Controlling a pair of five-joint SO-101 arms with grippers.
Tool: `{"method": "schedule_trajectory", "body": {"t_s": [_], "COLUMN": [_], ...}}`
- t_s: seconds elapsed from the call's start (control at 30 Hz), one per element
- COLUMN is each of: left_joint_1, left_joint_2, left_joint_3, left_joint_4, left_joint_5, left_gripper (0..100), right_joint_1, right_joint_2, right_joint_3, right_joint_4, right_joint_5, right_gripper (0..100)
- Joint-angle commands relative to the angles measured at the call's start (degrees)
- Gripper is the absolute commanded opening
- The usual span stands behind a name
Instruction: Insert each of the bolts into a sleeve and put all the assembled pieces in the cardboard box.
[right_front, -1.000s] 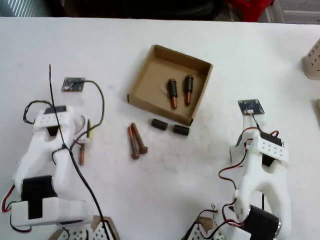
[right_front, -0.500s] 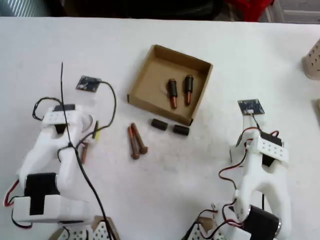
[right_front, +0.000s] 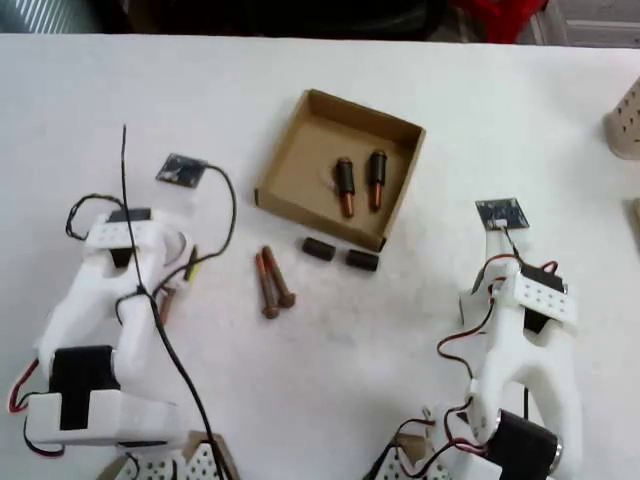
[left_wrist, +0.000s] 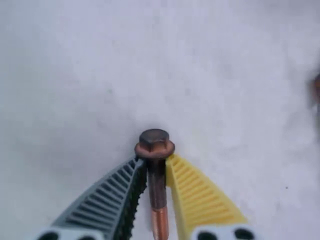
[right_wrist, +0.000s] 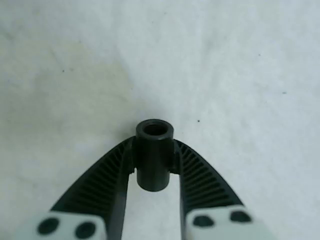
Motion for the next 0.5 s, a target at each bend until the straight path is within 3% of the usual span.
{"method": "schedule_trajectory", "body": {"t_s": [0.0, 0.47], "left_joint_1": [1.0, 1.0], "left_joint_2": [-0.1, 0.0], "left_joint_3": [-0.9, -0.6], "left_joint_4": [1.0, 0.1], "left_joint_5": [-1.5, -3.5], "left_gripper": [16, 16], "right_joint_1": [0.0, 0.0], "right_joint_2": [-0.7, -0.7], "right_joint_3": [-0.3, -0.3], "right_joint_4": [-0.5, -0.5], "right_joint_5": [0.7, 0.7], "right_gripper": [1.8, 1.8]}}
